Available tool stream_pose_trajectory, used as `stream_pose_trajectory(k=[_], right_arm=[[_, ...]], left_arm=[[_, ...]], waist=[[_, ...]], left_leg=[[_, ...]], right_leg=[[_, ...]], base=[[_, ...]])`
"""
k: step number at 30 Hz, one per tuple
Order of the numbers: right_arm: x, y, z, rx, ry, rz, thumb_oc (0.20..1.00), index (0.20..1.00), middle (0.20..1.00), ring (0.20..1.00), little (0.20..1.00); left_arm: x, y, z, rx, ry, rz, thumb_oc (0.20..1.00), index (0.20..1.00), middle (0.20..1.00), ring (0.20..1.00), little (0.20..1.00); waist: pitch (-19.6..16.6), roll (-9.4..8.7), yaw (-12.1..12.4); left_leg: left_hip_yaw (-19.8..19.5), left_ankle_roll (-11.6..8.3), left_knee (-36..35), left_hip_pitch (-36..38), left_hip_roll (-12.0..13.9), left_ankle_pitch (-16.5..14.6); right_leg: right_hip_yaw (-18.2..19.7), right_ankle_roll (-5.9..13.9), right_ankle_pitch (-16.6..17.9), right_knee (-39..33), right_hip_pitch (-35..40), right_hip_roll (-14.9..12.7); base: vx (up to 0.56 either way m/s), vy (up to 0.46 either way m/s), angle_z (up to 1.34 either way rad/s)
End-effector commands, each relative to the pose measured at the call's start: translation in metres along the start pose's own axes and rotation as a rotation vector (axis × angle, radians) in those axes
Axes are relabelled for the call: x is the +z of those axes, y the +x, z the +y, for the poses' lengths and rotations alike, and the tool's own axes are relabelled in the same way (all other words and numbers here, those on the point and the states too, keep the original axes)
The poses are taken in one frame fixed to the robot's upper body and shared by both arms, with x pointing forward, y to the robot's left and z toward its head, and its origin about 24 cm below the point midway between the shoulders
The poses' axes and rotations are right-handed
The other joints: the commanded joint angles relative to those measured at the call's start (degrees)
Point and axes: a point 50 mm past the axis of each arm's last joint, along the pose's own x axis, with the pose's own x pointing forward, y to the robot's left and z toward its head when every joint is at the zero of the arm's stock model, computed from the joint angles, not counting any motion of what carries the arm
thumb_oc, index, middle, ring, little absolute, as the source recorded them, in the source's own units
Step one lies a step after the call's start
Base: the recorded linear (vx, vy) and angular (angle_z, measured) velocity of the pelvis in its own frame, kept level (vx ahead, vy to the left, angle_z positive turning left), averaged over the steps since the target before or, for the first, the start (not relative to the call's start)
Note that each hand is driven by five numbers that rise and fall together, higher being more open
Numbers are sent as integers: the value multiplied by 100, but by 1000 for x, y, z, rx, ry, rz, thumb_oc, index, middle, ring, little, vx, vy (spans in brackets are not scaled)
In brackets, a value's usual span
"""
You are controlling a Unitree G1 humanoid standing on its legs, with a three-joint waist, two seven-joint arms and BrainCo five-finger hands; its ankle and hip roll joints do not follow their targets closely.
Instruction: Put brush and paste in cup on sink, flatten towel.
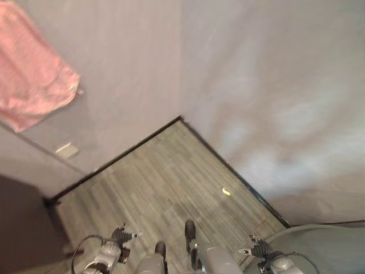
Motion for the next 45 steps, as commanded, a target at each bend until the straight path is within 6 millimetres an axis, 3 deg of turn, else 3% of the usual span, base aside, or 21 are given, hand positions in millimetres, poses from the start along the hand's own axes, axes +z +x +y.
stream_pose_trajectory(k=[1,3,5,7,11,12,13,14,17,19,22,25,26,30,33,37,38,39,40,43,45], right_arm=[[-12,-4,-1,-18,-29,19,1000,1000,1000,1000,1000],[-18,-5,0,-23,-26,45,1000,1000,1000,1000,1000],[-24,-5,-3,-39,-27,81,1000,1000,1000,1000,1000],[-24,-5,-4,-38,-34,87,1000,1000,1000,1000,1000],[-19,-4,-7,-40,-15,64,1000,1000,1000,1000,1000],[-17,-5,-10,-47,35,40,1000,1000,1000,1000,1000],[-17,-5,-10,-48,35,40,1000,1000,1000,1000,1000],[-14,-5,-11,-49,42,30,1000,1000,1000,1000,1000],[-14,-5,-9,-39,29,34,1000,1000,1000,1000,1000],[-12,-4,-1,-14,41,28,1000,1000,1000,1000,1000],[-10,-3,2,-1,24,25,1000,1000,1000,1000,1000],[-13,-3,8,17,11,39,1000,1000,1000,1000,1000],[-18,-3,12,28,0,62,1000,1000,1000,1000,1000],[-29,-6,17,47,-25,106,1000,1000,1000,1000,1000],[-39,-7,12,29,-62,157,1000,1000,1000,1000,1000],[-29,-5,0,-5,-96,121,1000,1000,1000,1000,1000],[-21,-3,-8,-30,-85,87,1000,1000,1000,1000,1000],[-21,-3,-8,-30,-85,87,1000,1000,1000,1000,1000],[-18,-3,-11,-39,-87,77,1000,1000,1000,1000,1000],[-20,-3,-11,-50,-102,85,1000,1000,1000,1000,1000],[-24,-4,-10,-52,-110,104,1000,1000,1000,1000,1000]], left_arm=[[-13,-3,13,57,-43,14,1000,1000,1000,1000,1000],[-10,-3,13,55,-34,4,1000,1000,1000,1000,1000],[-7,-2,13,53,-35,-4,1000,1000,1000,1000,1000],[-9,-3,13,48,-39,1,1000,1000,1000,1000,1000],[-6,-4,18,59,-55,-26,1000,1000,1000,1000,1000],[-9,-7,30,89,-147,-46,1000,1000,1000,1000,1000],[-9,-7,30,89,-147,-46,1000,1000,1000,1000,1000],[-10,-8,36,106,-154,-52,1000,1000,1000,1000,1000],[-8,-9,40,113,-146,-64,1000,1000,1000,1000,1000],[-8,-7,39,100,-116,-51,1000,1000,1000,1000,1000],[-8,-6,39,101,-100,-40,1000,1000,1000,1000,1000],[-5,-4,36,91,-93,-30,1000,1000,1000,1000,1000],[-1,-2,31,79,-85,-32,1000,1000,1000,1000,1000],[-1,-2,19,41,-51,-29,1000,1000,1000,1000,1000],[-7,-3,10,10,-44,-8,1000,1000,1000,1000,1000],[-10,-3,10,9,-39,3,1000,1000,1000,1000,1000],[-7,-2,11,17,-44,-3,1000,1000,1000,1000,1000],[-7,-2,11,17,-44,-3,1000,1000,1000,1000,1000],[-6,-2,12,23,-49,0,1000,1000,1000,1000,1000],[-3,-1,10,24,-40,-3,1000,1000,1000,1000,1000],[-4,-1,9,25,-32,2,1000,1000,1000,1000,1000]], waist=[[-210,28,-23],[-257,84,-41],[-279,133,48],[-303,130,34],[-418,97,72],[-472,48,132],[-489,62,146],[-405,66,133],[-317,194,75],[-209,290,-151],[-182,341,-226],[-67,274,-408],[-60,214,-549],[-119,172,-660],[-381,219,-610],[-418,148,-521],[-390,31,-479],[-390,38,-482],[-380,-37,-452],[-468,-90,-404],[-520,-37,-340]], left_leg=[[-82,192,-422,-38,-50,769],[60,122,-661,-185,112,1038],[240,-55,-831,-535,461,1497],[175,44,-655,-417,366,1300],[212,205,-254,-538,187,1026],[273,396,-101,-414,-37,675],[282,394,-111,-432,-19,690],[246,517,-186,-201,-215,559],[114,592,-315,6,-282,516],[-254,599,-600,365,-408,515],[-300,568,-820,605,-404,488],[-517,537,-785,932,-577,310],[-739,479,-769,1148,-702,145],[-1079,413,-672,1435,-735,9],[-1242,231,-307,1478,-673,155],[-1278,-48,560,1214,-571,569],[-1092,-149,1242,915,-460,784],[-1096,-151,1273,897,-452,768],[-800,-102,1327,730,-272,723],[-303,15,449,397,200,498],[-406,-44,-247,302,348,641]], right_leg=[[407,679,-924,439,583,-41],[341,706,-980,361,686,-107],[322,744,-1142,330,1042,-245],[327,815,-1397,459,1266,-394],[471,891,-1421,776,1331,-643],[508,974,-1035,1348,1223,-941],[520,968,-1011,1333,1199,-923],[593,964,-391,1996,953,-1037],[776,936,-107,2604,624,-801],[1131,858,-501,2775,92,-73],[879,780,-781,2442,-402,35],[1018,896,-475,1696,-822,219],[1207,999,-228,1003,-954,187],[1479,1000,-160,929,-738,281],[1330,821,-198,721,-374,356],[1217,671,-289,563,-29,350],[1154,578,-329,517,143,261],[1148,577,-330,520,137,267],[1082,531,-430,461,309,179],[951,632,-569,264,551,-22],[941,695,-657,215,636,-59]], base=[[171,79,18],[237,134,-18],[408,231,50],[324,238,87],[329,280,-8],[377,314,-16],[421,415,-27],[131,176,-16],[231,203,-6],[255,131,29],[278,82,34],[350,-21,23],[380,-50,73],[305,-101,100],[363,-179,77],[199,-129,27],[172,-143,34],[229,-165,31],[182,-74,35],[231,0,39],[213,79,64]])
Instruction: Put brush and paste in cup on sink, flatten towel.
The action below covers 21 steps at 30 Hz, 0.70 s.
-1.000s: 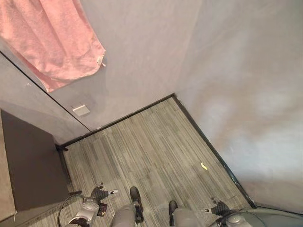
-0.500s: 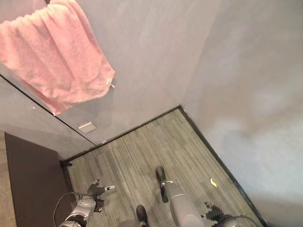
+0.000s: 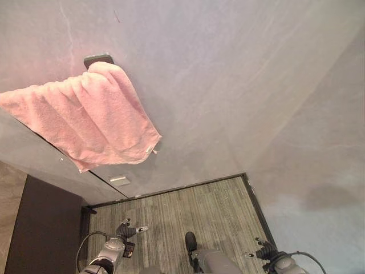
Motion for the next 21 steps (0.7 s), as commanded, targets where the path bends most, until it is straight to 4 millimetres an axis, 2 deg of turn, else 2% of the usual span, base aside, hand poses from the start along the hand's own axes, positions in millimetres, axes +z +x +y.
stream_pose_trajectory(k=[1,3,4,5,7,11,12,14,16,17,19,21], right_arm=[[-22,-5,-3,-23,-27,56,1000,1000,1000,1000,1000],[-27,-6,0,-20,-48,83,1000,1000,1000,1000,1000],[-28,-6,0,-20,-57,87,1000,1000,1000,1000,1000],[-27,-6,1,-13,-58,87,1000,1000,1000,1000,1000],[-28,-6,1,-13,-54,90,1000,1000,1000,1000,1000],[-27,-5,9,5,-39,93,1000,1000,1000,1000,1000],[-21,-4,11,12,-39,74,1000,1000,1000,1000,1000],[-17,-3,12,10,-35,60,1000,1000,1000,1000,1000],[-8,-1,13,10,-28,28,1000,1000,1000,1000,1000],[2,0,14,15,-31,-7,1000,1000,1000,1000,1000],[6,0,16,19,-29,-28,1000,1000,1000,1000,1000],[9,-1,16,24,-21,-50,1000,1000,1000,1000,1000]], left_arm=[[7,1,19,57,28,-36,1000,1000,1000,1000,1000],[3,0,19,61,38,-23,1000,1000,1000,1000,1000],[2,0,19,64,36,-18,1000,1000,1000,1000,1000],[-2,0,18,60,29,-11,1000,1000,1000,1000,1000],[-4,-1,19,60,39,-7,1000,1000,1000,1000,1000],[-9,-2,22,59,92,4,1000,1000,1000,1000,1000],[-8,-2,25,66,112,0,1000,1000,1000,1000,1000],[-8,-2,26,72,116,-2,1000,1000,1000,1000,1000],[-8,-3,29,80,101,-1,1000,1000,1000,1000,1000],[-11,-3,31,86,100,6,1000,1000,1000,1000,1000],[-14,-4,32,87,104,11,1000,1000,1000,1000,1000],[-19,-5,32,86,124,27,1000,1000,1000,1000,1000]], waist=[[-69,43,-73],[-81,149,6],[-75,179,33],[-74,186,42],[-83,189,34],[-174,145,42],[-192,126,49],[-211,133,63],[-212,133,94],[-217,155,122],[-226,161,141],[-259,163,74]], left_leg=[[-68,481,-1325,15,-256,701],[-132,266,-1890,-272,157,1393],[-166,228,-1988,-332,263,1542],[-210,260,-1745,-282,189,1367],[-190,289,-1640,-270,113,1276],[-45,525,-1201,-324,-230,811],[72,624,-1122,-314,-326,675],[134,665,-1141,-284,-371,628],[244,738,-1203,-204,-445,567],[296,755,-1334,-94,-445,590],[314,751,-1418,-6,-463,590],[219,757,-1569,147,-543,581]], right_leg=[[388,881,-559,694,-160,-357],[445,919,-713,651,50,-421],[494,935,-762,666,134,-447],[606,964,-876,763,261,-532],[649,997,-895,806,314,-595],[872,1174,-858,983,366,-932],[925,1246,-762,1040,298,-1046],[926,1296,-701,1072,247,-1113],[876,1363,-469,1199,115,-1229],[765,1351,-389,1382,-2,-1148],[689,1356,-402,1425,-22,-1095],[872,1257,-549,1316,-168,-681]], base=[[170,107,31],[307,212,-21],[437,337,-35],[338,313,-25],[200,220,-43],[174,273,-46],[125,344,-15],[68,220,-7],[54,195,-36],[75,193,-34],[69,111,-27],[119,59,-14]])
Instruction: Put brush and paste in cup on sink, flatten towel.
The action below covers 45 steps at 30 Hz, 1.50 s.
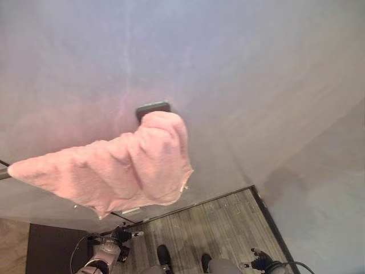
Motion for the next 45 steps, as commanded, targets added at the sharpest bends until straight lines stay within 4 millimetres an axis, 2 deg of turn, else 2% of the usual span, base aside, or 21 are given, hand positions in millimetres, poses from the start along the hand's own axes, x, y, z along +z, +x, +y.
stream_pose_trajectory(k=[1,2,3,8,11,14,16,17,18,19,21,23,24,25,28,29,32,35,37,39,45], right_arm=[[13,2,-7,-7,-46,-52,1000,1000,1000,1000,1000],[19,2,-7,-6,-43,-74,1000,1000,1000,1000,1000],[24,2,-8,-6,-46,-97,1000,1000,1000,1000,1000],[27,2,-18,-34,-94,-113,1000,1000,1000,1000,1000],[39,2,-32,-69,-118,-155,1000,1000,1000,1000,1000],[52,-1,-48,-101,-63,-209,1000,1000,1000,1000,1000],[50,-1,-49,-105,-49,-204,1000,1000,1000,1000,1000],[47,-2,-51,-115,-45,-199,1000,1000,1000,1000,1000],[50,-3,-57,-139,-18,-208,1000,1000,1000,1000,1000],[52,-3,-62,-148,14,-219,1000,1000,1000,1000,1000],[48,-5,-66,-157,89,-220,1000,1000,1000,1000,1000],[55,-7,-71,-167,107,-254,1000,1000,1000,1000,1000],[71,-12,-78,-168,125,-334,1000,1000,1000,1000,1000],[70,-12,-77,-167,125,-333,1000,1000,1000,1000,1000],[98,-33,-90,-114,112,-521,1000,1000,1000,1000,1000],[98,-33,-90,-113,112,-520,1000,1000,1000,1000,1000],[115,-58,-107,-97,88,-674,1000,1000,1000,1000,1000],[119,-67,-113,-101,76,-715,1000,1000,1000,1000,1000],[131,-86,-118,-73,58,-810,1000,1000,1000,1000,1000],[131,-91,-118,-54,50,-827,1000,1000,1000,1000,1000],[159,-121,-123,22,-88,-950,1000,1000,1000,1000,1000]], left_arm=[[-13,-2,18,64,34,24,1000,1000,1000,1000,1000],[-14,-3,17,60,34,23,1000,1000,1000,1000,1000],[-16,-3,16,55,53,27,1000,1000,1000,1000,1000],[-14,-4,13,40,68,7,1000,1000,1000,1000,1000],[2,-3,14,42,104,-61,1000,1000,1000,1000,1000],[20,-4,16,40,159,-159,1000,1000,1000,1000,1000],[23,-4,15,32,174,-172,1000,1000,1000,1000,1000],[24,-5,13,28,188,-182,1000,1000,1000,1000,1000],[25,-5,14,32,224,-194,1000,1000,1000,1000,1000],[25,-5,14,32,243,-197,1000,1000,1000,1000,1000],[19,-6,16,29,278,-177,1000,1000,1000,1000,1000],[20,-7,20,28,307,-194,1000,1000,1000,1000,1000],[21,-10,28,32,334,-219,1000,1000,1000,1000,1000],[20,-10,28,32,335,-218,1000,1000,1000,1000,1000],[19,-26,60,50,386,-285,1000,1000,1000,1000,1000],[19,-26,61,50,386,-284,1000,1000,1000,1000,1000],[28,-49,87,61,445,-395,1000,1000,1000,1000,1000],[30,-57,96,68,448,-424,1000,1000,1000,1000,1000],[40,-69,107,86,458,-493,1000,1000,1000,1000,1000],[44,-75,110,90,472,-523,1000,1000,1000,1000,1000],[63,-95,121,101,586,-632,1000,1000,1000,1000,1000]], waist=[[-72,-248,25],[-60,-240,33],[-52,-274,21],[-76,-272,128],[49,-235,200],[185,-216,309],[168,-198,270],[152,-184,233],[126,-123,276],[88,-87,255],[-31,20,167],[-76,52,162],[-92,43,155],[-96,38,165],[-82,-37,305],[-88,-40,301],[-94,-107,425],[-101,-131,460],[-63,-144,533],[-54,-144,554],[-38,-184,702]], left_leg=[[-203,-533,736,-111,258,-324],[-243,-556,807,-148,311,-298],[-378,-590,724,-79,339,-238],[-518,-719,669,-42,406,-136],[-774,-799,818,-194,407,-49],[-1358,-885,1135,-350,206,-84],[-1251,-875,1030,-323,321,-101],[-1045,-901,938,-301,552,-13],[-1183,-943,765,-212,729,139],[-1321,-977,610,-192,759,149],[-1202,-965,257,34,771,124],[-1160,-940,50,155,703,127],[-1057,-926,-48,228,668,128],[-1046,-925,-55,236,667,130],[-1033,-915,-253,272,645,194],[-1035,-915,-254,271,644,196],[-1102,-952,-341,208,675,240],[-1156,-966,-342,170,681,254],[-1249,-972,-342,138,683,280],[-1298,-973,-342,144,678,280],[-1390,-997,-339,152,666,292]], right_leg=[[-170,217,901,-865,-241,-55],[-275,259,846,-894,-172,-116],[19,187,813,-901,-118,67],[-151,78,770,-1127,50,133],[-258,-26,734,-1185,88,175],[-259,-81,784,-1211,48,179],[-310,-60,778,-1216,46,142],[-375,-26,780,-1214,33,73],[-403,16,772,-1194,7,53],[-370,41,778,-1179,-22,32],[-401,137,826,-1170,-35,-82],[-346,206,923,-1236,-32,-171],[-271,268,1028,-1284,-72,-234],[-261,270,1031,-1287,-72,-234],[-247,373,1174,-1436,-107,-367],[-249,374,1175,-1439,-106,-369],[-365,428,1222,-1558,-92,-461],[-431,446,1218,-1577,-74,-500],[-541,452,1174,-1548,-24,-554],[-596,450,1157,-1537,12,-572],[-771,488,1154,-1618,191,-644]], base=[[98,-27,-1],[96,-132,3],[53,-158,22],[39,-162,42],[-46,-118,51],[-77,-90,32],[-52,16,6],[-41,118,-1],[-22,135,26],[45,191,29],[58,220,11],[10,196,-2],[-7,84,-7],[-29,146,-17],[-47,81,-9],[-78,33,-7],[-51,7,1],[-31,0,12],[-24,-1,10],[0,-11,26],[-3,-12,19]])
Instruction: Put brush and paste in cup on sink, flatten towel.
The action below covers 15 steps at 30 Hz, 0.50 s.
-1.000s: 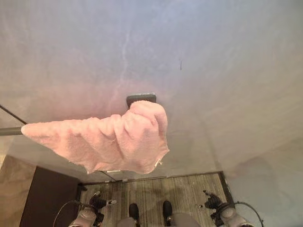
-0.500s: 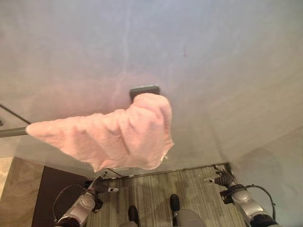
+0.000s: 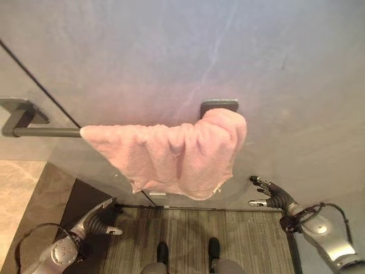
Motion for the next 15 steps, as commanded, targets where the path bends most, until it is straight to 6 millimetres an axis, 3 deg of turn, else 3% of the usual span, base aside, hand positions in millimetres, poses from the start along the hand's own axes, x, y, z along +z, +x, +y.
stream_pose_trajectory(k=[1,5,12,15], right_arm=[[41,6,4,92,10,-196,1000,1000,1000,1000,1000],[60,7,6,140,18,-255,1000,1000,1000,1000,1000],[112,29,46,277,75,-449,1000,1000,1000,1000,1000],[121,35,52,284,64,-482,1000,1000,1000,1000,1000]], left_arm=[[2,-1,31,83,52,-39,1000,1000,1000,1000,1000],[14,-1,47,158,53,-97,1000,1000,1000,1000,1000],[61,7,71,273,-6,-302,1000,1000,1000,1000,1000],[69,12,73,289,-4,-332,1000,1000,1000,1000,1000]], waist=[[-183,-326,49],[-205,-362,124],[-282,-388,147],[-306,-399,124]], left_leg=[[-75,-199,30,-284,171,183],[-75,-222,28,-300,176,193],[1,-218,28,-298,155,171],[39,-209,28,-286,136,159]], right_leg=[[349,536,-344,552,-254,-575],[309,558,-302,477,-213,-602],[366,576,-188,362,-202,-654],[410,588,-145,336,-218,-670]], base=[[-17,-3,7],[-16,2,10],[0,5,0],[-1,11,-1]])
